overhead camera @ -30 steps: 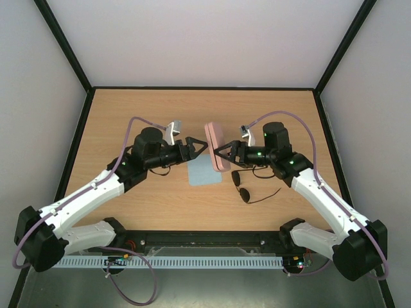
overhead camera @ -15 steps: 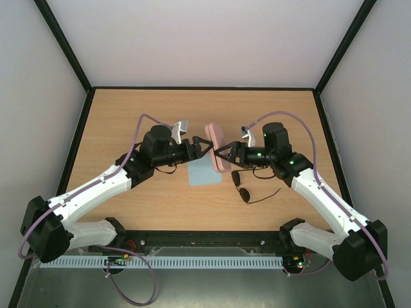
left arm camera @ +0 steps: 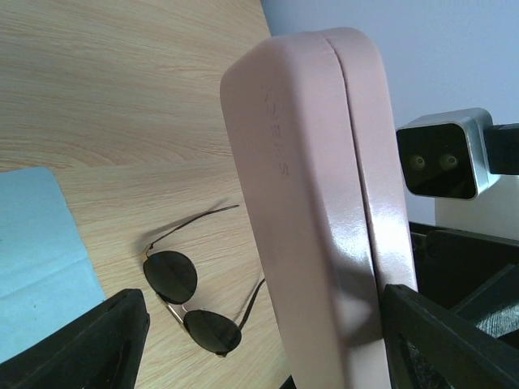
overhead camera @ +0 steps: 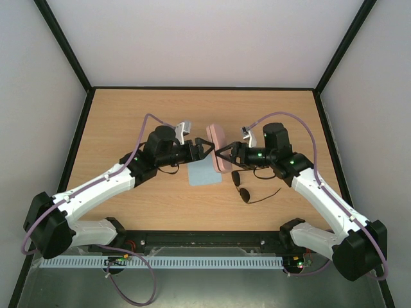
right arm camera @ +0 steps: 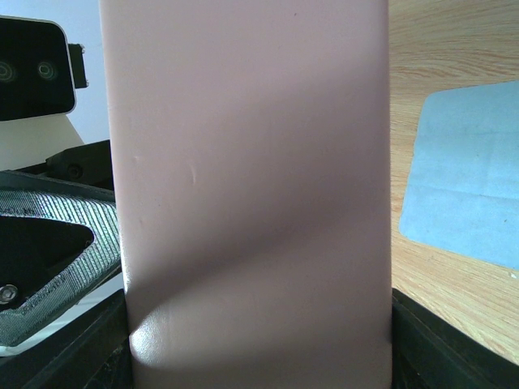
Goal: Organize the sunglasses
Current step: Open the sunglasses case.
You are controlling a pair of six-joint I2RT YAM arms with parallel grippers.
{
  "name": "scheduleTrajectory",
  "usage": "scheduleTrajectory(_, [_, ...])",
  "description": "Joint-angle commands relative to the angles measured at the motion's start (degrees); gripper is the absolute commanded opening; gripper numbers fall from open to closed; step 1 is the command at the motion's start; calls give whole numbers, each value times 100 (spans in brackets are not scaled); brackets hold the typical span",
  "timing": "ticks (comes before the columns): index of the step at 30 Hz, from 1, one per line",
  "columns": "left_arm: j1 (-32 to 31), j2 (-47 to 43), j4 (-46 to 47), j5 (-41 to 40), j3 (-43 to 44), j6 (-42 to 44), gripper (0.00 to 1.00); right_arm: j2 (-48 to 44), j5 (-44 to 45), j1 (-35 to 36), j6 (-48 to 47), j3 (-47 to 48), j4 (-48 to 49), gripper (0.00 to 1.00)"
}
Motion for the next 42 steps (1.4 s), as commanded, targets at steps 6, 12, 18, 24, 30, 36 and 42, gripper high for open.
scheduleTrajectory(6, [213,-9,-357,-289,-160,114,80,-169,-489,17,-15,410,181,57])
scheduleTrajectory(12, [354,-76,-374,-250,-363,132,80,-179,-516,17,26,437,224,57])
scheduleTrajectory(18, [457,-123,-383,-238,-471,154,80,-160,-533,17,54,481,231,56])
scheduleTrajectory(24, [579,-204,-400,-202,-556,176,80,-151,-512,17,45,479,194,56])
scheduleTrajectory(30, [641,-285,-445,-177,-483,192,81,-109,-426,17,20,392,168,56])
scheduleTrajectory(36, [743,-204,-498,-120,-439,263,81,-85,-429,17,54,360,217,56])
scheduleTrajectory(42, [790,-192,-449,-89,-526,259,81,-87,-405,17,20,430,148,56])
